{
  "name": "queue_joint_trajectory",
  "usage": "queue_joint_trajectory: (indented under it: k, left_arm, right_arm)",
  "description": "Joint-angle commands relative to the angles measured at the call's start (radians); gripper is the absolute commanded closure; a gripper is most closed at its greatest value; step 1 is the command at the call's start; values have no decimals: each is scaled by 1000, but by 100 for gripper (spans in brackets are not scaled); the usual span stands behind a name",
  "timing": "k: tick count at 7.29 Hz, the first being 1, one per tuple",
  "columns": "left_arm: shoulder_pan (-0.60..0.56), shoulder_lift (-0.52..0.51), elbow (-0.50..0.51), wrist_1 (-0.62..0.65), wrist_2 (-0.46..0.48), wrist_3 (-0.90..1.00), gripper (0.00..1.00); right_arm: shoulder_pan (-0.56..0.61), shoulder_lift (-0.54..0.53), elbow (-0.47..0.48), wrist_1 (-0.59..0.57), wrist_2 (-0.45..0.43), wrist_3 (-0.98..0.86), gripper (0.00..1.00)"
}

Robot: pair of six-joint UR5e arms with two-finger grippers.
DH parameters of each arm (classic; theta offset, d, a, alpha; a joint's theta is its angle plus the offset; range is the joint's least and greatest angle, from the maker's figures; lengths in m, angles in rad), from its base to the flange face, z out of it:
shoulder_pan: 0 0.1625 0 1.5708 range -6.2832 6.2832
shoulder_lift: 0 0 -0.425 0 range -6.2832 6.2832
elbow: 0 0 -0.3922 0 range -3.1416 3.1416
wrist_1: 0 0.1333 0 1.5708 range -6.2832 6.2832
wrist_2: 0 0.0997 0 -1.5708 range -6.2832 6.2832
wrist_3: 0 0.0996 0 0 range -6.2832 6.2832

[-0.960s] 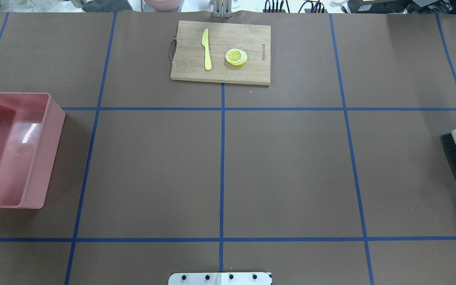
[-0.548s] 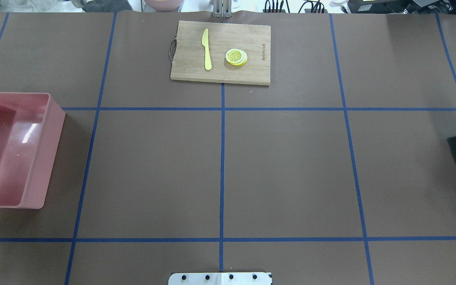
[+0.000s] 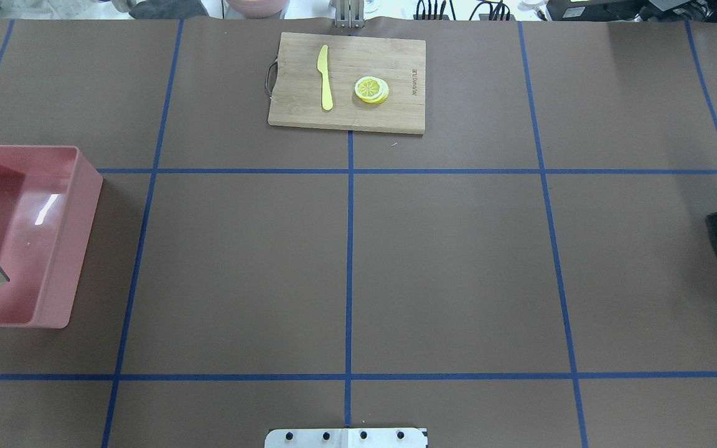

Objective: Sweep and dump trash into bin
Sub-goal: 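Tilt the dustpan over the pink bin to dump the items with the left gripper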

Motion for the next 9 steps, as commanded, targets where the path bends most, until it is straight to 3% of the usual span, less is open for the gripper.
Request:
queue_joint_trajectory:
  k: [1, 2, 3, 4, 6, 9]
  left_arm:
    - [4, 13, -25, 107, -1, 22, 100]
    - [23, 37, -71, 154, 0, 22, 100]
    - [30, 36, -79, 179, 6, 24, 100]
    - [55, 36, -100, 213, 17, 24, 100]
    - [62, 30, -168, 366, 43, 124, 100]
    - [62, 28, -182, 424, 74, 180, 100]
  right_arm:
    - [0, 4, -2, 0, 3, 1, 33]
    - [0, 7, -4, 0, 6, 1, 31]
    - [0, 11, -7, 0, 6, 1, 6]
    - [1, 10, -6, 1, 6, 1, 0]
    - [5, 8, 2, 1, 2, 4, 0]
    - [52, 4, 42, 3, 0, 2, 0]
